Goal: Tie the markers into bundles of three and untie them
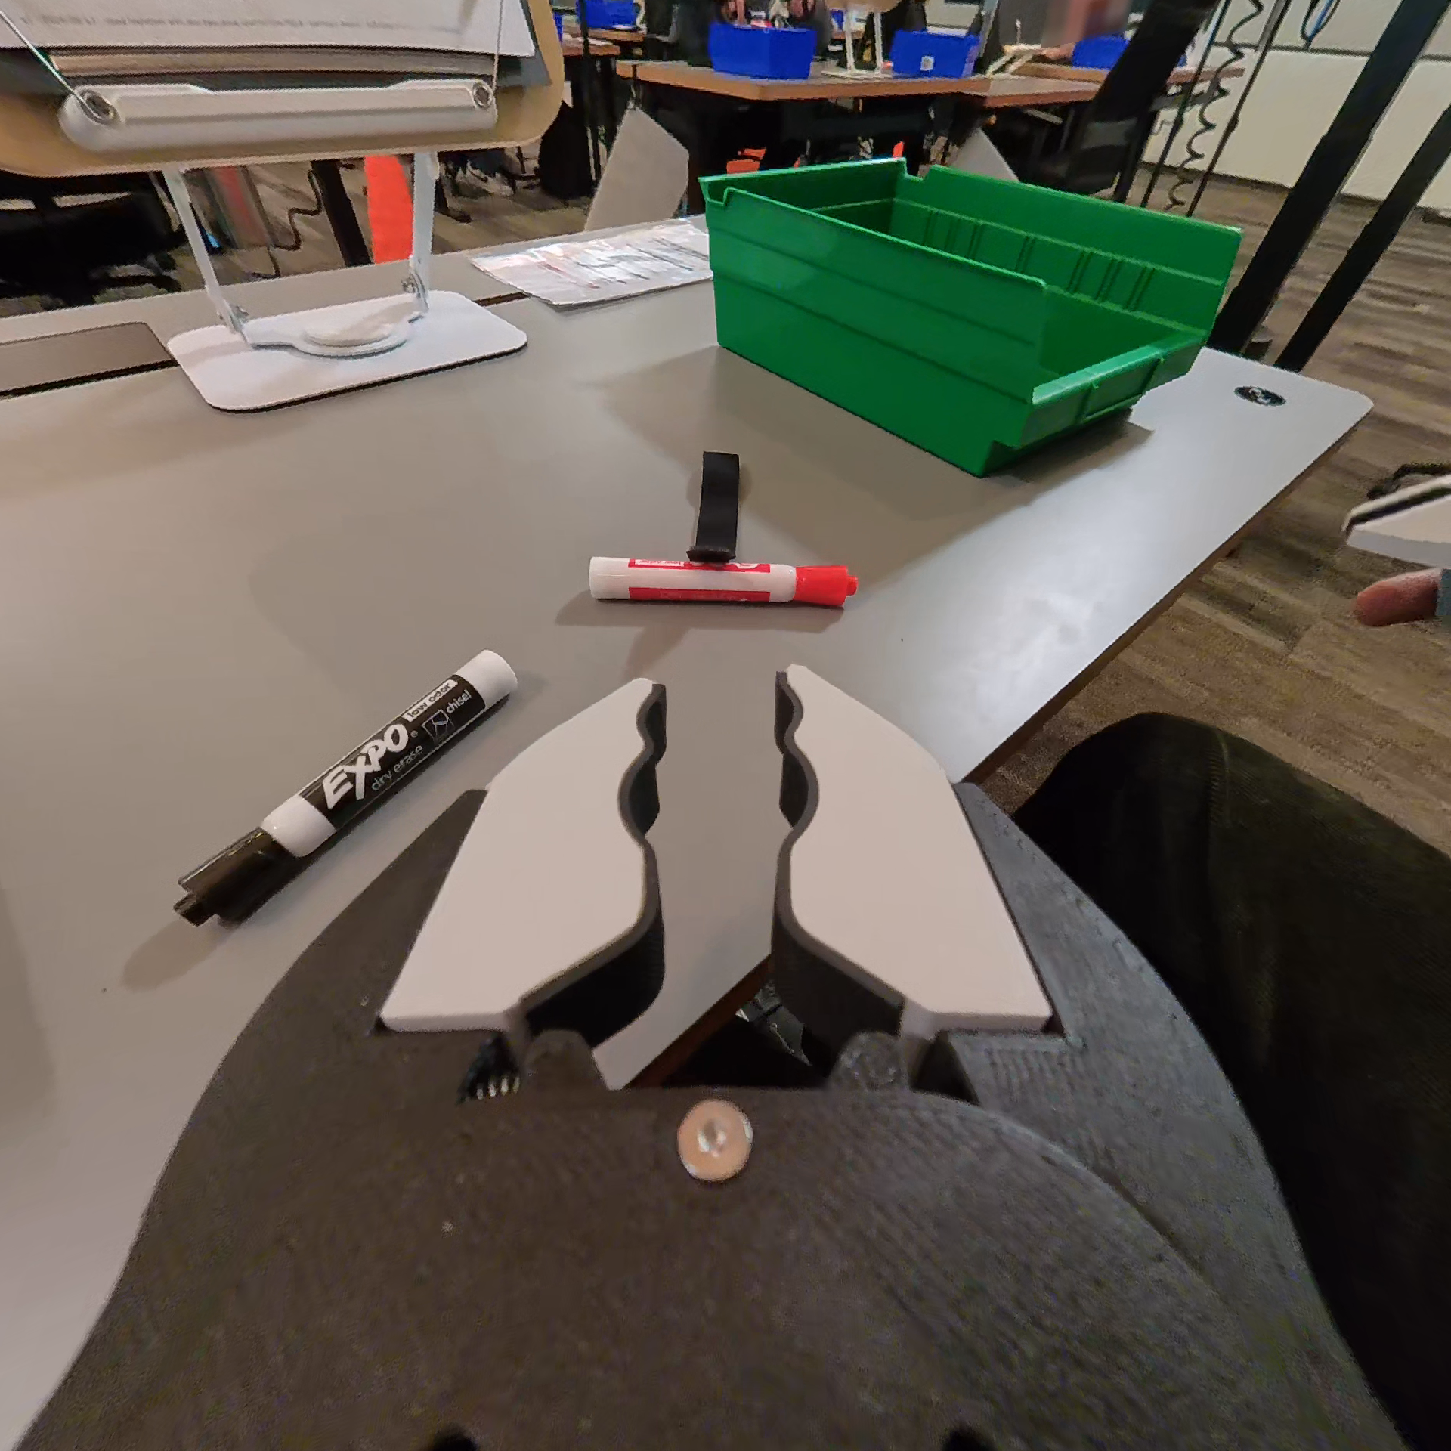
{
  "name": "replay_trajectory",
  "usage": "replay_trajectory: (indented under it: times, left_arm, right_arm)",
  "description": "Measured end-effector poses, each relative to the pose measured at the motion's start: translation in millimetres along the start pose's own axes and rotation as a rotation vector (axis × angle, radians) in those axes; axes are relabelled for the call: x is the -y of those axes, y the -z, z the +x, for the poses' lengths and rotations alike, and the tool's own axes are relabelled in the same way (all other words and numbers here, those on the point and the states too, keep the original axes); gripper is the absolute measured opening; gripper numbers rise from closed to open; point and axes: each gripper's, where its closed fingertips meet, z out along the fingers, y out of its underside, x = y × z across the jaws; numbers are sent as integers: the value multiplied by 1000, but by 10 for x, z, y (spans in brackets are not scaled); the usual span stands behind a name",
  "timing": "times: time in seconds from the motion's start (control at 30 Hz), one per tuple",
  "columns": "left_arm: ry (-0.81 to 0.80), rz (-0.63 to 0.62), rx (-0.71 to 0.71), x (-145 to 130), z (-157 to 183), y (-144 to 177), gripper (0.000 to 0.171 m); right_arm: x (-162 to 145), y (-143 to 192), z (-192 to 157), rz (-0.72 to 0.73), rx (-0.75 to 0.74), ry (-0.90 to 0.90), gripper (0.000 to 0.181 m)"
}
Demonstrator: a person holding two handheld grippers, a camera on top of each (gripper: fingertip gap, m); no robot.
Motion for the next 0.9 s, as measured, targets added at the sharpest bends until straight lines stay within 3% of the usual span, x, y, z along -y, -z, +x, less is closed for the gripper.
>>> replay_trajectory:
  times: [0.07, 0.17, 0.3, 0.4, 0.63, 0.7, 0.77, 0.9]
  left_arm:
    - [-14, -5, 3, -25, 4, 34, 31]
    - [-23, -12, 20, -53, -21, 62, 38]
    - [-31, -46, 29, -148, -52, 116, 42]
    - [-48, -60, 53, -218, -96, 216, 42]
    - [-81, -90, 4, -256, 113, 304, 48]
    - [-81, -102, -50, -199, 410, 213, 51]
    - [-56, -104, -177, -106, 926, 74, 53]
    - [-196, -151, -392, -32, 1885, -259, 63]
  right_arm:
    - [19, -81, -79, 8, -1, -68, 7]
    - [20, -248, -528, -20, 126, -162, 13]
    - [-118, -329, -889, -89, 188, 26, 16]
    - [-85, -341, -858, -84, 192, 76, 16]
    - [74, -340, -392, -31, 171, -190, 16]
    - [60, -283, -270, -20, 168, -277, 17]
    - [-7, -188, -143, -28, 146, -315, 18]
    - [-32, 164, 339, 9, 7, -371, 22]
